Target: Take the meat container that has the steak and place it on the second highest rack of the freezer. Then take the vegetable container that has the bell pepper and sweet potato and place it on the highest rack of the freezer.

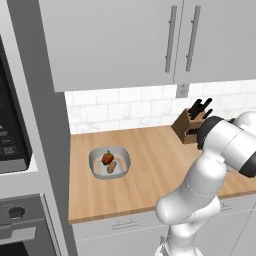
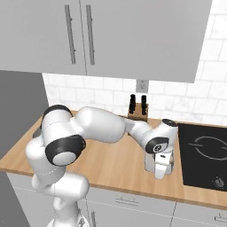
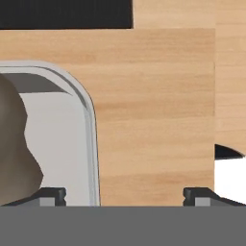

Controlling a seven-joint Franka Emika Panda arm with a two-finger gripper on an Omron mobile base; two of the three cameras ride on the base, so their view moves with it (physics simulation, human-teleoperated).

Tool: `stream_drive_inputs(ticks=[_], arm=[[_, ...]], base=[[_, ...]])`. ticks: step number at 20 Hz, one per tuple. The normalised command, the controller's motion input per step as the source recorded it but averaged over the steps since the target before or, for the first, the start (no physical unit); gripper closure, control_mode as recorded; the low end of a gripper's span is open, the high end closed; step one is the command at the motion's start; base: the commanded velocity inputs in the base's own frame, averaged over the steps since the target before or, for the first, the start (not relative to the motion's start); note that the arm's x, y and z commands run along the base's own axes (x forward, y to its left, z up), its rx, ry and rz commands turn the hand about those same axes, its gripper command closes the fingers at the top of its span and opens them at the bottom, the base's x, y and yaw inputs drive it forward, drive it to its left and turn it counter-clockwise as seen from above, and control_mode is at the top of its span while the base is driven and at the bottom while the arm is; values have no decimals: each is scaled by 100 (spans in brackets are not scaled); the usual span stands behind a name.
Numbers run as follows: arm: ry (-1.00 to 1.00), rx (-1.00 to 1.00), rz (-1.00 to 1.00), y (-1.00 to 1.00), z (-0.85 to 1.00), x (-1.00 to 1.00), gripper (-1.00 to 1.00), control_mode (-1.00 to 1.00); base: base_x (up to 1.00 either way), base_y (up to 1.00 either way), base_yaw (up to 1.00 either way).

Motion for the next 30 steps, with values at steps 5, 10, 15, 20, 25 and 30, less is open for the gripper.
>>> stream_drive_inputs(ticks=[5,10,15,20,25,30], arm=[[0,0,0,0,0,0,-100,-100],[0,0,0,0,0,0,100,-100],[0,0,0,0,0,0,100,-100],[0,0,0,0,0,-1,100,-100],[0,0,0,1,0,-3,100,-100],[0,0,0,0,0,-6,100,-100]], base=[[0,0,0],[0,0,0],[0,0,0],[0,0,0],[0,0,0],[0,0,0]])
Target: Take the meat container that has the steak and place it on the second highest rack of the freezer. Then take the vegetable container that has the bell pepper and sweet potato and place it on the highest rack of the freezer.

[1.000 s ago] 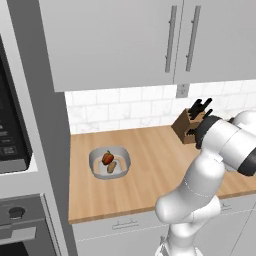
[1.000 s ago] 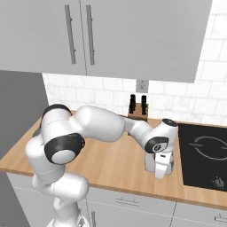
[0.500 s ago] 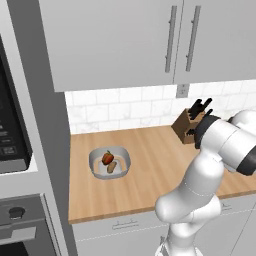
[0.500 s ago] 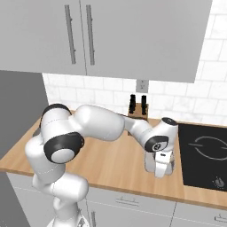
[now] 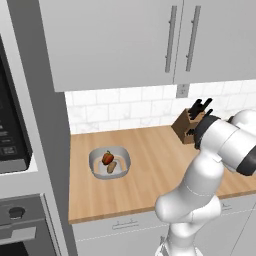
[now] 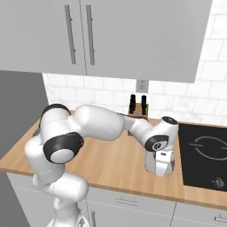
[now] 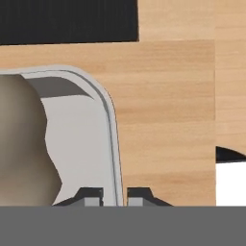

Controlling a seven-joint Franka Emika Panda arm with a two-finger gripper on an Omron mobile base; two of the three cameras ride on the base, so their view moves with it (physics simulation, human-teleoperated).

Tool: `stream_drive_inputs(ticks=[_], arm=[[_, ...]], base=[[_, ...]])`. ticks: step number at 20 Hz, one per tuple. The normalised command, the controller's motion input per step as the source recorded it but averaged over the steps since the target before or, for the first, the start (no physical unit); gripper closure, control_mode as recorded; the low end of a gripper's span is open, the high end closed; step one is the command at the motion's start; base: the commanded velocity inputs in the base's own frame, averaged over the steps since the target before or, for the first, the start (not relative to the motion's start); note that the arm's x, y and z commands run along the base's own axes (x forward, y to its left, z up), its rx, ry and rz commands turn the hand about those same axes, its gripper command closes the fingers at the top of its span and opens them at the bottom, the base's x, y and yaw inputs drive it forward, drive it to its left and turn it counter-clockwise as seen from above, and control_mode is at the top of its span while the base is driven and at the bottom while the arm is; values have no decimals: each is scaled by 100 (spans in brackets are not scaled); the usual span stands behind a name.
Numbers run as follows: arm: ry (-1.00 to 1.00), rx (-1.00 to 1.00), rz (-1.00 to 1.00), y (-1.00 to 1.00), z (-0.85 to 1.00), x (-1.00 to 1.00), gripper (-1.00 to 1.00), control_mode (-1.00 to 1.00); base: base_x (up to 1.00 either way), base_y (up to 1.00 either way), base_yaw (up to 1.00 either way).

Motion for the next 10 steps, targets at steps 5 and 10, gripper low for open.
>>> stream_drive_inputs(ticks=[5,10], arm=[[-4,-2,0,4,-56,-7,100,-100],[-11,-8,0,15,-81,0,100,-100]], base=[[0,0,0],[0,0,0]])
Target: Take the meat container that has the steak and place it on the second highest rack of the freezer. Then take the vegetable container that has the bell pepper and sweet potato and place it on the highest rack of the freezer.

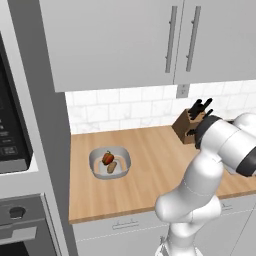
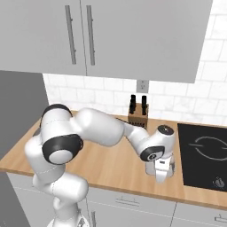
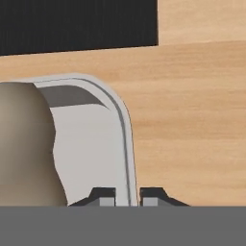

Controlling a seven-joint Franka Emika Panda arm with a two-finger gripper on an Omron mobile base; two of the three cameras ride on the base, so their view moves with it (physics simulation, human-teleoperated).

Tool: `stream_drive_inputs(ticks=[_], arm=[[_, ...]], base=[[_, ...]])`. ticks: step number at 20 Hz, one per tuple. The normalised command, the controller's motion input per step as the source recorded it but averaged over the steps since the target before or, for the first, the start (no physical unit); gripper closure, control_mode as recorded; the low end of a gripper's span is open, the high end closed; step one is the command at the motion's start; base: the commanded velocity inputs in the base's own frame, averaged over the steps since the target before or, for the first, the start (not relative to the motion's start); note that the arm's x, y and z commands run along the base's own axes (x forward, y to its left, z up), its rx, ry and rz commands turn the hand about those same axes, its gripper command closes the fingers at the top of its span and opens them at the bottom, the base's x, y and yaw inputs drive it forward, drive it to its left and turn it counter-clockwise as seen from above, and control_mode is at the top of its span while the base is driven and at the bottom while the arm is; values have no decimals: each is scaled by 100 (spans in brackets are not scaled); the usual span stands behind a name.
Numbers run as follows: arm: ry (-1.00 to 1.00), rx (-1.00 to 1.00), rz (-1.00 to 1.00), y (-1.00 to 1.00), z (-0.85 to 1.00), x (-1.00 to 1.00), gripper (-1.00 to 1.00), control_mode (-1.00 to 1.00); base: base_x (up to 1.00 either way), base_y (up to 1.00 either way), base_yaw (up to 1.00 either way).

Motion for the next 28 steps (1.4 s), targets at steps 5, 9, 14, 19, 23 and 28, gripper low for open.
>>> stream_drive_inputs(ticks=[5,9,14,19,23,28], arm=[[-13,-10,0,23,-72,0,100,-100],[-4,-1,0,25,-14,-1,100,-100],[0,0,0,15,-6,-3,100,-100],[0,0,-1,0,89,-15,100,-100],[-3,0,-3,10,99,-27,100,-100],[-2,-5,-5,82,56,-26,100,-100]], base=[[0,0,0],[0,0,0],[0,0,0],[0,0,0],[0,0,0],[0,0,0]])
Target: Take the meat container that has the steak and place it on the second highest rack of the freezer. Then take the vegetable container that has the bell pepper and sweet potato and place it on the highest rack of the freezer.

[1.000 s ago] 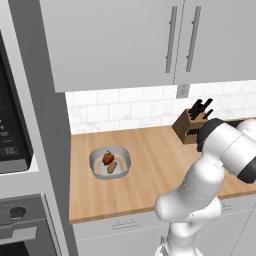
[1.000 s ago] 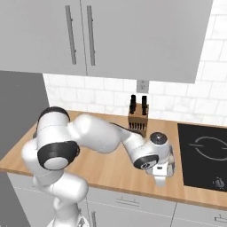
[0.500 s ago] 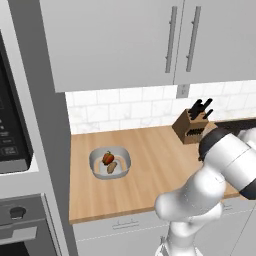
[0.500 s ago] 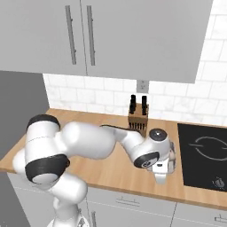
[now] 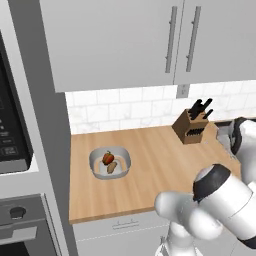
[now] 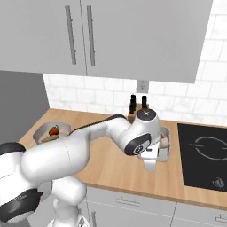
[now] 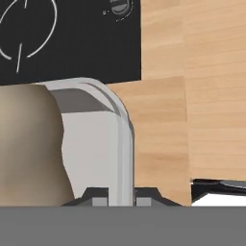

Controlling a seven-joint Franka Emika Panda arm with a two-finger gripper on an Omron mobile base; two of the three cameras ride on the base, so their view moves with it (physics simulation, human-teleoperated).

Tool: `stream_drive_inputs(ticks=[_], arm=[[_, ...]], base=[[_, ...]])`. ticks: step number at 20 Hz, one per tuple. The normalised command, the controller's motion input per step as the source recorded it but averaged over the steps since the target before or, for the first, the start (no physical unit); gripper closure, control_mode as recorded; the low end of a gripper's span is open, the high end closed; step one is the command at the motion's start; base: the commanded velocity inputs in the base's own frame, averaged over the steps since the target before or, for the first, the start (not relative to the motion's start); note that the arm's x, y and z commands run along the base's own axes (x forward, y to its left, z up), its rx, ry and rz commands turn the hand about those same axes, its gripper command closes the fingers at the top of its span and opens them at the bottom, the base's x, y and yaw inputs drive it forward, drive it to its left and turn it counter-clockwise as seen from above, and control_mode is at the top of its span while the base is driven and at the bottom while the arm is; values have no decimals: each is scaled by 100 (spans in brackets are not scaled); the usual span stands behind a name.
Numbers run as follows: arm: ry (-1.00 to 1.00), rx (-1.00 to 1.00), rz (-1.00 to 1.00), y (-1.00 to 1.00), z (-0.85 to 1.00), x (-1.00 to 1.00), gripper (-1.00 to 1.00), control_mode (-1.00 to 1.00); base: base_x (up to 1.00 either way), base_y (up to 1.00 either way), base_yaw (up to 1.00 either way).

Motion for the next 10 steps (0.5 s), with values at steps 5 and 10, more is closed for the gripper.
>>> stream_drive_inputs(ticks=[5,10], arm=[[-3,-3,-2,100,36,-17,100,-100],[0,-2,-1,97,53,0,100,-100]], base=[[0,0,0],[0,0,0]])
